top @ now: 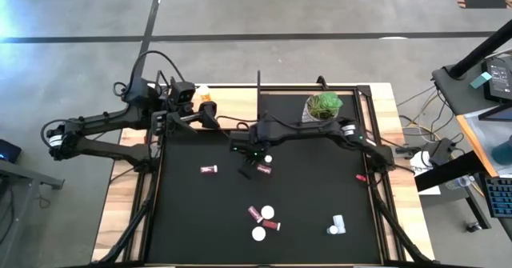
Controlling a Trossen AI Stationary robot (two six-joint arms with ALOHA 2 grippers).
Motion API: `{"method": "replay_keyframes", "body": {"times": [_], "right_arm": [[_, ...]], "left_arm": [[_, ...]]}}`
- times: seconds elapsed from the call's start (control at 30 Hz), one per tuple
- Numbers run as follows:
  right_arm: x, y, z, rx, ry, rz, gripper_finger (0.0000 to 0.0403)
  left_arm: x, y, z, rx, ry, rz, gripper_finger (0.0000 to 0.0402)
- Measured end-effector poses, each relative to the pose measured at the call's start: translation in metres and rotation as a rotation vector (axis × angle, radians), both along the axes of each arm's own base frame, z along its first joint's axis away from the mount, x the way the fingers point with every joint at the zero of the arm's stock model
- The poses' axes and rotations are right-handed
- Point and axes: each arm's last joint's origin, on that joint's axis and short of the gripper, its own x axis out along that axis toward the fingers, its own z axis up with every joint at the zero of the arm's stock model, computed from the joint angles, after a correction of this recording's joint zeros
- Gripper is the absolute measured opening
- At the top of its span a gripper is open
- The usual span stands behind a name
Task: Pick and place medicine bottles onto shelf by color
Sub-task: Put the top white pill bottle on the shelf aligned with the other white pill bottle
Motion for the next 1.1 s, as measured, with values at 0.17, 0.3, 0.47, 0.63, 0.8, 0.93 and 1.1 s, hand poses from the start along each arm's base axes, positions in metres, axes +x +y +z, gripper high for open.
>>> {"method": "replay_keyframes", "body": {"times": [0.17, 0.3, 0.47, 0.63, 0.8, 0.93, 1.1], "right_arm": [[0.012, -0.015, -0.009, -0.016, 0.049, 0.067, 0.0137], [0.019, -0.027, -0.017, -0.020, 0.067, 0.092, 0.0137], [0.021, -0.037, -0.024, -0.023, 0.071, 0.096, 0.0137], [0.022, -0.042, -0.025, -0.025, 0.068, 0.108, 0.0137], [0.022, -0.042, -0.025, -0.030, 0.064, 0.122, 0.0147], [0.022, -0.042, -0.025, -0.033, 0.062, 0.134, 0.0179], [0.022, -0.042, -0.024, -0.037, 0.056, 0.149, 0.0214]], "left_arm": [[0.000, 0.000, 0.000, -0.001, 0.000, 0.002, 0.0322], [0.000, 0.000, 0.000, -0.001, -0.001, 0.003, 0.0322], [0.000, 0.000, 0.000, -0.004, -0.002, 0.009, 0.0322], [0.005, 0.002, -0.002, -0.004, 0.006, 0.012, 0.0322], [0.016, 0.005, -0.010, -0.016, 0.044, 0.014, 0.0322], [0.029, 0.009, -0.018, -0.028, 0.086, 0.014, 0.0322], [0.038, 0.011, -0.026, -0.023, 0.126, -0.019, 0.0322]]}}
